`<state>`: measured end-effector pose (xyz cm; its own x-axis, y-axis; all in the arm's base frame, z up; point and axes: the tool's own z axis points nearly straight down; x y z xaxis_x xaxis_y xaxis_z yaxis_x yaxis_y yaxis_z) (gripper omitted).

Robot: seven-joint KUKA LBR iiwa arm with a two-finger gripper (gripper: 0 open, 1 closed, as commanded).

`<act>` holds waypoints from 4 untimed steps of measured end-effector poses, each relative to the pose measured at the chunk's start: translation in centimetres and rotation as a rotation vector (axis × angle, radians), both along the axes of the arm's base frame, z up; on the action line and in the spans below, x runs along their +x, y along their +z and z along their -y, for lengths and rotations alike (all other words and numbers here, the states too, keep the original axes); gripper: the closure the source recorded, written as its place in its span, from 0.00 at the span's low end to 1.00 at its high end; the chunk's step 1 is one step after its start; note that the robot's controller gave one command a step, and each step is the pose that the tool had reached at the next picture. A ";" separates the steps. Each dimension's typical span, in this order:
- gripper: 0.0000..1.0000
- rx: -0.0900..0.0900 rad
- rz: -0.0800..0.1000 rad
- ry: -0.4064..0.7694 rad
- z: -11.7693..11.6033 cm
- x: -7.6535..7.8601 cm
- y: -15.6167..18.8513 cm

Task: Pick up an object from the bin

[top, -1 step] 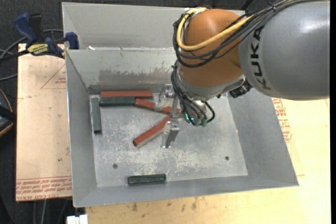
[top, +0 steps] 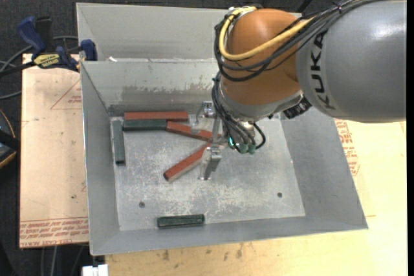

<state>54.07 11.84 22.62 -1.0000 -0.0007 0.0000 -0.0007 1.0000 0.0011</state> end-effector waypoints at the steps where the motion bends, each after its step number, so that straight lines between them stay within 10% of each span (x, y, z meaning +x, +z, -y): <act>1: 0.00 0.001 0.008 0.045 0.4 0.2 -4.8; 2: 0.00 0.001 0.003 -0.042 0.3 0.6 -11.6; 3: 1.00 0.006 0.021 0.018 0.3 6.4 -14.6; 4: 1.00 0.006 0.021 0.018 0.3 6.4 -14.6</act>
Offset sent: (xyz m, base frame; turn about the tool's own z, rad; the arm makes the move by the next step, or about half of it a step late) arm 0.0061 -0.0029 -0.1225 0.0470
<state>60.44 11.51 7.99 -0.9996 -0.0183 -0.0206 -0.0184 0.9998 0.0070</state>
